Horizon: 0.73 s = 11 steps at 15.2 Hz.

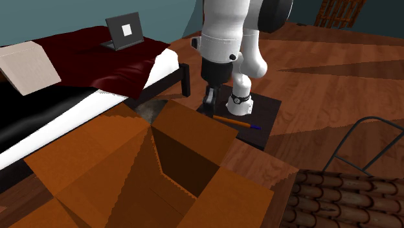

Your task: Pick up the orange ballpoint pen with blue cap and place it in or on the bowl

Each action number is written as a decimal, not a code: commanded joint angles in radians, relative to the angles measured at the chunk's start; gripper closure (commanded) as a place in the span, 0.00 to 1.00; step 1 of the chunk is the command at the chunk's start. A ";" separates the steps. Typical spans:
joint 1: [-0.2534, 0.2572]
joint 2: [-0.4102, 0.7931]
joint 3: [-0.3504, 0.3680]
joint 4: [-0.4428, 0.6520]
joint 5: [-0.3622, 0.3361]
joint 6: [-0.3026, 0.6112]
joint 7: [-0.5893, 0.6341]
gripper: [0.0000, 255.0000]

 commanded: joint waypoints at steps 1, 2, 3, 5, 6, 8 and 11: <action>-0.030 -0.004 -0.018 -0.002 0.009 0.004 -0.049 1.00; -0.044 -0.005 -0.027 -0.003 0.013 0.005 -0.072 1.00; -0.058 -0.006 -0.036 -0.002 0.017 0.006 -0.095 1.00; -0.085 -0.003 -0.054 0.004 0.022 0.006 -0.141 1.00; -0.098 0.001 -0.063 0.010 0.024 0.006 -0.163 1.00; -0.123 0.010 -0.080 0.024 0.027 0.003 -0.206 1.00; -0.158 0.034 -0.105 0.058 0.028 -0.005 -0.269 1.00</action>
